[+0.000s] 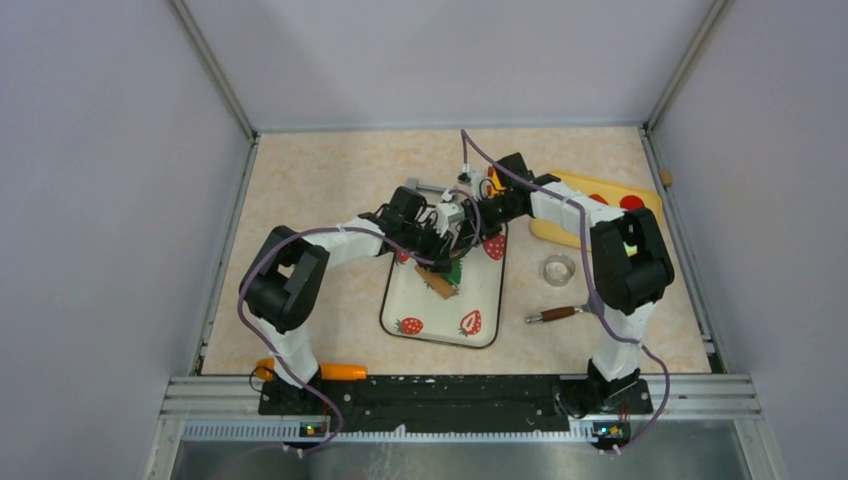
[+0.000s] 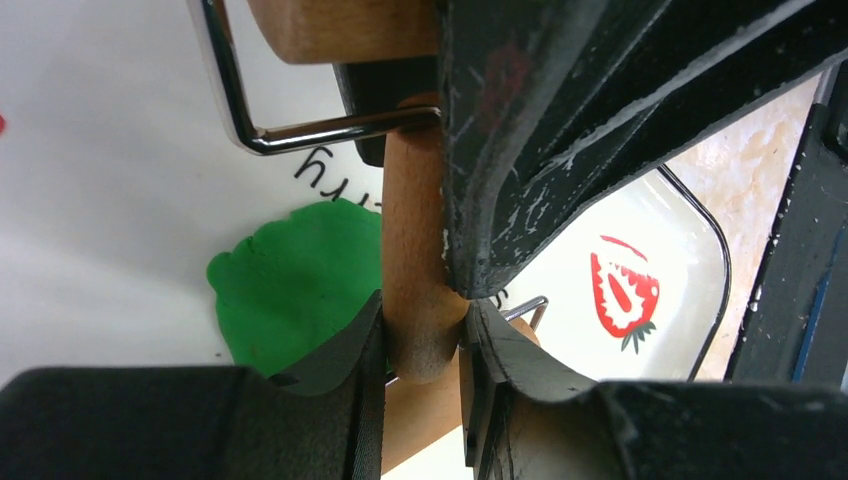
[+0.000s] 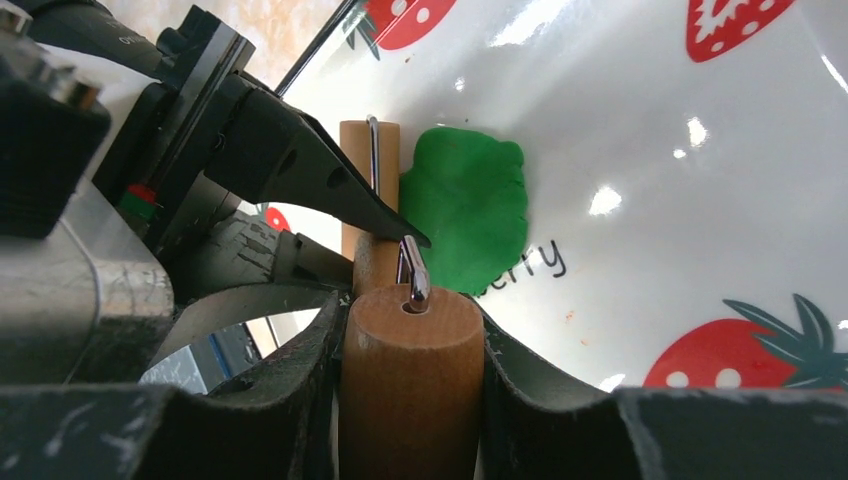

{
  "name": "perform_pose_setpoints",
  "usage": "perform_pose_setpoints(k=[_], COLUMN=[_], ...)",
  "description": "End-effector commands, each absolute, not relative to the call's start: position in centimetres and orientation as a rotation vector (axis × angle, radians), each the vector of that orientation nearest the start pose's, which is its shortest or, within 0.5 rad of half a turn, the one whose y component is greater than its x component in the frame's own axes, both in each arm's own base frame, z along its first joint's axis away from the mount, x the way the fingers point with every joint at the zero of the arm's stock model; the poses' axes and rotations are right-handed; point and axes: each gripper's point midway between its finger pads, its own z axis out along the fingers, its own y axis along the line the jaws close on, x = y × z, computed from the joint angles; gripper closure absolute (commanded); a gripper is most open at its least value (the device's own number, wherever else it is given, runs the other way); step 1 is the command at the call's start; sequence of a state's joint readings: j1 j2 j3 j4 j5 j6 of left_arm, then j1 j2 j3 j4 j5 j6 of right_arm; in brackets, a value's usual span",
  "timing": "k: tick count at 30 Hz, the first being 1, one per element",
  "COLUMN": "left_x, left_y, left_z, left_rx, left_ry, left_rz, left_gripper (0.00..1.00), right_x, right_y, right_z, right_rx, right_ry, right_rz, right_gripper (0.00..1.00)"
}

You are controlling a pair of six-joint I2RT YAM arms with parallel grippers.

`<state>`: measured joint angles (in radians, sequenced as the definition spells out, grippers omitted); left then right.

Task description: Roll out the dumpling wrappers from the dough

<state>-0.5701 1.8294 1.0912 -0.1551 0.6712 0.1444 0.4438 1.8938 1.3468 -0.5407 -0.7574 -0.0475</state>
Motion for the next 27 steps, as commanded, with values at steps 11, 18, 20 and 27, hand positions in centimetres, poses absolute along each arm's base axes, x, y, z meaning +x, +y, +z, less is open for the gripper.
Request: perform_pose_setpoints(k=[11,18,20,27], left_x=[31.1,35.4,36.1,35.1], left_y=[-30.3,-32.3,-32.6,-32.8], left_z=[14.9,15.1,14.4,9.7], left_rx=[1.166,1.055,0.995,0.877], left_ry=[1.947,1.974,2.000,2.140], left_rz=[-0.866,-0.916,-0.952,-1.053], left_gripper=[1.00,1.00,1.00,1.00], right_x=[30.8,34.1,34.6,35.0], right_y=[28.3,28.3,28.1,26.8], right_z=[11.0,11.4,10.7,7.3], right_rx=[-1.155,-1.123,-1.139,-1.139], right_ry=[2.419,2.433,2.438,2.527], right_rz=[0.844,0.766,0.733,0.624], right_gripper=[1.00,1.00,1.00,1.00])
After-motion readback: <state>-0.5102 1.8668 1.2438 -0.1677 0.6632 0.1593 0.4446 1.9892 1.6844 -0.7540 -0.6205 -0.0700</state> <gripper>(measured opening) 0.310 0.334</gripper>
